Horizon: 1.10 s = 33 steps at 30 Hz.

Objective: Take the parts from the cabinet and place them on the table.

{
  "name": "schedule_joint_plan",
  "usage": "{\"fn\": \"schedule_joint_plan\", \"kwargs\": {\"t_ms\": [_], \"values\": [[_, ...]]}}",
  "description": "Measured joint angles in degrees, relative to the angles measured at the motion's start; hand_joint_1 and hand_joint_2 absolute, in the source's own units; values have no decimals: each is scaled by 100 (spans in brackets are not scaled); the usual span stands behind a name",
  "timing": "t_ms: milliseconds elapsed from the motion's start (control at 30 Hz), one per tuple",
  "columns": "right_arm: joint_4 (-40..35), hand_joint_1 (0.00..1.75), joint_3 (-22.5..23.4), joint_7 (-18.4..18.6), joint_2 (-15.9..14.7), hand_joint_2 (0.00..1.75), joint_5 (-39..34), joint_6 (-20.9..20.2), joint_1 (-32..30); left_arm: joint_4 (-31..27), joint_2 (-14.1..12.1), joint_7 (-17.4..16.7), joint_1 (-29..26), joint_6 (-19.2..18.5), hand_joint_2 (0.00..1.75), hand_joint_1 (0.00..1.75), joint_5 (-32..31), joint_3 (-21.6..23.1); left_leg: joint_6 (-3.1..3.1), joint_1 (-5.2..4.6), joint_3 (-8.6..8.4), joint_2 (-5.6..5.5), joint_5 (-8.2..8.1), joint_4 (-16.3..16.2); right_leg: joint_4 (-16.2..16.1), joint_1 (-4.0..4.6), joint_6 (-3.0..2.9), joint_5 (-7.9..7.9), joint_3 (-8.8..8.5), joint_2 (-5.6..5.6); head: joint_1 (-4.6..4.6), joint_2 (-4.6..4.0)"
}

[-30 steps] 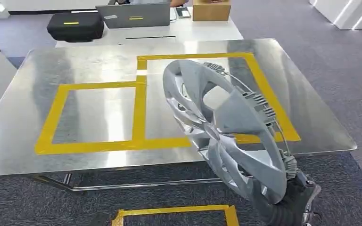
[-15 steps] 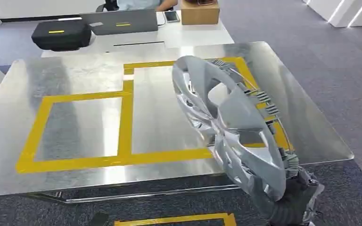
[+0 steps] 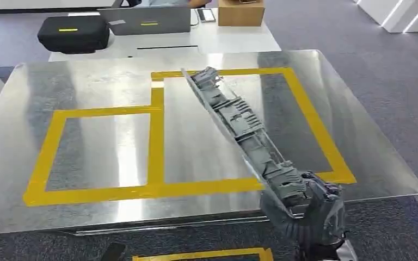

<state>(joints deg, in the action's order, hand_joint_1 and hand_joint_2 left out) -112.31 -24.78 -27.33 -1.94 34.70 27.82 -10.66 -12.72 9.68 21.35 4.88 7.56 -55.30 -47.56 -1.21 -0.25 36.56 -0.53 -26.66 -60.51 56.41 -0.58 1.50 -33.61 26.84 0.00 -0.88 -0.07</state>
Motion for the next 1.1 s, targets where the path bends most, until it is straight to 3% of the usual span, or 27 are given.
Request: {"fn": "schedule_joint_plan", "kwargs": {"t_ms": [133, 233, 333, 433, 600, 800, 967, 1000, 1100], "values": [[445, 175, -169, 504, -101, 175, 1008, -48, 405, 0, -11, 0, 45, -105, 175, 0, -48, 0, -6, 0, -26, 1, -2, 0, -6, -1, 58, 1, 32, -1, 2, 0], [1000, 175, -361, 1020, -249, 175, 1683, -265, 826, 0, -15, 0, 68, -180, 175, 0, -107, 2, -16, 4, -44, 4, 13, 1, -4, 3, 67, 9, 20, 0, 2, 0], [1567, 175, -529, 1270, -402, 175, 2023, -478, 1233, 0, -15, 0, 91, -212, 175, 0, -164, 7, -17, 7, -48, -2, 24, 5, 1, 6, 70, 13, 13, -12, -2, 0], [2196, 175, -746, 1717, -569, 175, 2474, -927, 1767, 0, -26, -4, 104, -208, 175, 0, -298, 39, -17, 8, -65, 2, 26, 13, 3, 7, 69, 14, 2, -6, 0, 0], [3643, 175, -1139, 1918, -713, 175, 2738, -1441, 2743, 0, -33, -63, 123, -263, 175, 0, -477, 147, -13, 8, -71, 6, 33, 17, 4, 7, 72, 20, -14, 1, 2, 0], [5157, 175, -1532, 1961, -706, 175, 2843, -1654, 3674, 0, -33, -177, 142, -313, 175, 0, -512, 219, -14, 7, -71, -5, 46, 18, 7, 7, 74, 27, -74, -11, 2, 0], [6489, 175, -1782, 2060, -457, 175, 2930, -1727, 4552, 0, -33, -265, 149, -295, 175, 0, -466, 221, -14, 8, -99, -3, 48, 19, 9, 6, 73, 25, -25, -11, -2, 0], [6731, 0, -1834, 2073, -398, 0, 2958, -1729, 4700, 0, -33, -275, 150, -295, 175, 0, -466, 221, -14, 8, -103, -6, 46, 22, 9, 6, 70, 20, -27, -16, 5, 0], [7226, 0, -1932, 2138, -258, 0, 3033, -1766, 5005, 0, -33, -362, 142, -230, 175, 0, -488, 221, -10, 8, -103, -6, 50, 30, 9, 6, 68, 22, -26, -16, 0, 0]]}}
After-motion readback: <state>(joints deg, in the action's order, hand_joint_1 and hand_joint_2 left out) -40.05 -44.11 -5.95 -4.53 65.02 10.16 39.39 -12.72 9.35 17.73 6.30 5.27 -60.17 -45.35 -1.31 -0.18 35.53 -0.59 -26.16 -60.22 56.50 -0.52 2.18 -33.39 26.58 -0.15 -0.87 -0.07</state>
